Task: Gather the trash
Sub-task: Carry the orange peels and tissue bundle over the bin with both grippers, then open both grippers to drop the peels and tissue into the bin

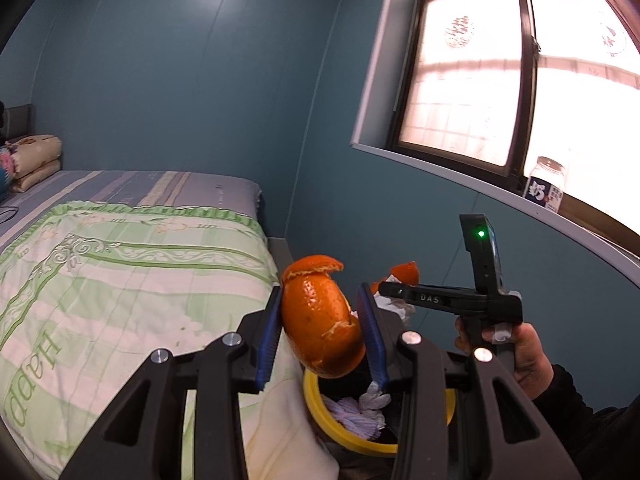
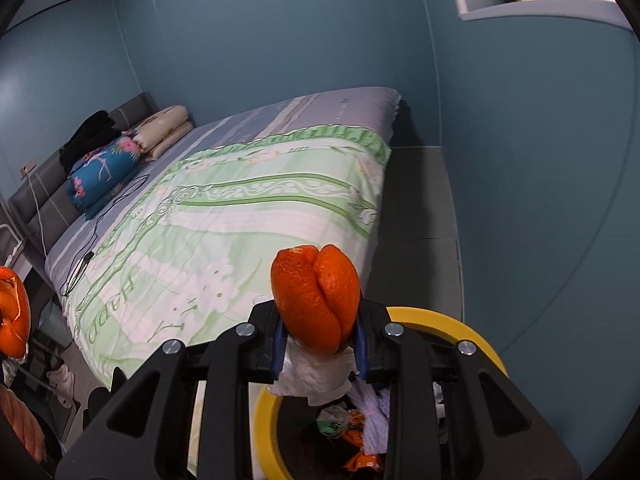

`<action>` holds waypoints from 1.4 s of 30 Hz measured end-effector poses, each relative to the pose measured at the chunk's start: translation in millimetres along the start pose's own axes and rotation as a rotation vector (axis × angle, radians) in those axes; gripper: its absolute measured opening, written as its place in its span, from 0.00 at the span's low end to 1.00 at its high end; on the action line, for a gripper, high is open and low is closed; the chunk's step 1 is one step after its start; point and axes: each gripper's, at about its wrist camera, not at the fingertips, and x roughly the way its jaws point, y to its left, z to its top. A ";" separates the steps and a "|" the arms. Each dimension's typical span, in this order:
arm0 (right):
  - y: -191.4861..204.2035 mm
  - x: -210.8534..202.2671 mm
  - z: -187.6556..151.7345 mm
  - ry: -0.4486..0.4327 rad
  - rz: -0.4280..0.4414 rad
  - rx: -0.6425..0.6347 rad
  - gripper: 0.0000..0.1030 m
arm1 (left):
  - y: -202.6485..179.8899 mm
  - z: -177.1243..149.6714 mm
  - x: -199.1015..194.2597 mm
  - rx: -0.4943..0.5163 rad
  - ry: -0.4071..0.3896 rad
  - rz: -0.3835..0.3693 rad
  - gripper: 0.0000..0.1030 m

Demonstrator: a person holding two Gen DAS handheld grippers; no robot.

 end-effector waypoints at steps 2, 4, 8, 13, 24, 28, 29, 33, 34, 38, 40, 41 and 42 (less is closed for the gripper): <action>-6.6 -2.6 -1.9 -0.010 -0.017 0.009 0.24 | -5.9 -0.4 6.6 0.004 0.009 -0.021 0.34; -12.6 -4.9 -4.1 -0.023 -0.042 0.017 0.25 | -10.8 -2.5 14.8 -0.006 0.020 -0.047 0.34; -23.7 -3.7 -7.2 -0.023 -0.056 0.039 0.25 | -19.0 -8.1 31.7 -0.023 0.042 -0.095 0.34; -30.3 1.7 -11.8 -0.016 -0.075 0.050 0.25 | -27.2 -16.4 59.0 -0.030 0.093 -0.163 0.34; -46.0 15.0 -24.9 0.036 -0.063 0.103 0.25 | -34.9 -51.5 125.9 -0.046 0.257 -0.233 0.34; -52.6 19.4 -31.5 0.056 -0.059 0.130 0.25 | -37.3 -65.2 146.1 -0.052 0.313 -0.239 0.34; -55.5 21.2 -33.1 0.063 -0.051 0.144 0.25 | -37.2 -67.4 149.4 -0.051 0.321 -0.239 0.34; -63.9 20.3 -36.8 0.070 -0.048 0.168 0.28 | -37.0 -74.9 161.4 -0.067 0.363 -0.277 0.35; -65.7 20.8 -37.3 0.074 -0.040 0.176 0.29 | -36.1 -75.9 162.7 -0.072 0.366 -0.278 0.36; -70.9 20.7 -38.4 0.077 -0.037 0.196 0.37 | -33.1 -78.4 163.1 -0.079 0.366 -0.287 0.41; -73.4 21.2 -38.9 0.082 -0.039 0.210 0.40 | -32.4 -77.0 159.7 -0.078 0.352 -0.293 0.51; -74.7 22.1 -39.2 0.084 -0.045 0.215 0.41 | -32.4 -76.0 157.9 -0.074 0.344 -0.292 0.54; -76.0 23.0 -39.3 0.084 -0.048 0.221 0.43 | -32.0 -75.3 154.8 -0.067 0.335 -0.288 0.55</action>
